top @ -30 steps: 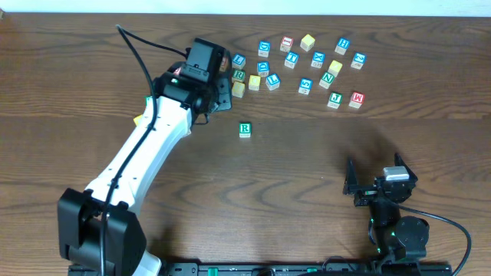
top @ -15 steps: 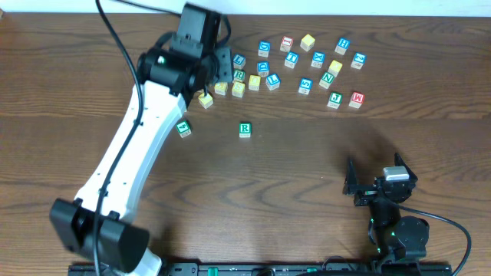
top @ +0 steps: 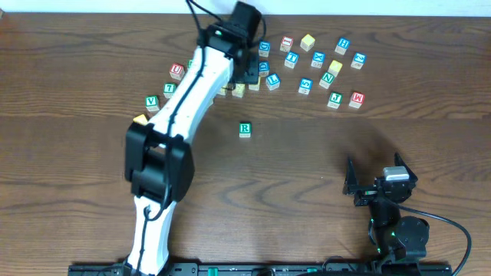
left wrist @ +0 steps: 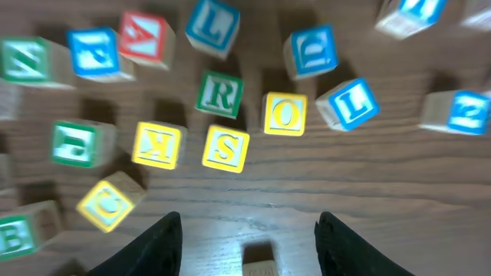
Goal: Spell out ROBOT
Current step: 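Move the left gripper to the yellow O block and lower onto it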
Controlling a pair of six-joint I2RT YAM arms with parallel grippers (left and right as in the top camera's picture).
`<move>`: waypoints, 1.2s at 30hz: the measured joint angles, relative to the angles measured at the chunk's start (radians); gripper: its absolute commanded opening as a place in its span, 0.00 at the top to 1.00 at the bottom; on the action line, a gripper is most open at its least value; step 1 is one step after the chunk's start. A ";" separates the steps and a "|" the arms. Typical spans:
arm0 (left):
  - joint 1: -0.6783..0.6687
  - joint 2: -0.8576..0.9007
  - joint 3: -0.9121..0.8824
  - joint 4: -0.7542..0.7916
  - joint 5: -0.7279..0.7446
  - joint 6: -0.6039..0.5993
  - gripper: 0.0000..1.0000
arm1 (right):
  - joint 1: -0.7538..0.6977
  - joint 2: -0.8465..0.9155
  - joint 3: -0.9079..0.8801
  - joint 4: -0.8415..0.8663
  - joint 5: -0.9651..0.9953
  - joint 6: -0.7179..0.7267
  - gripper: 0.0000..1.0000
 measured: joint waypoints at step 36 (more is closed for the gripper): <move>-0.066 0.194 0.000 0.239 -0.064 -0.017 0.37 | 0.000 0.000 0.000 0.000 0.000 0.000 0.01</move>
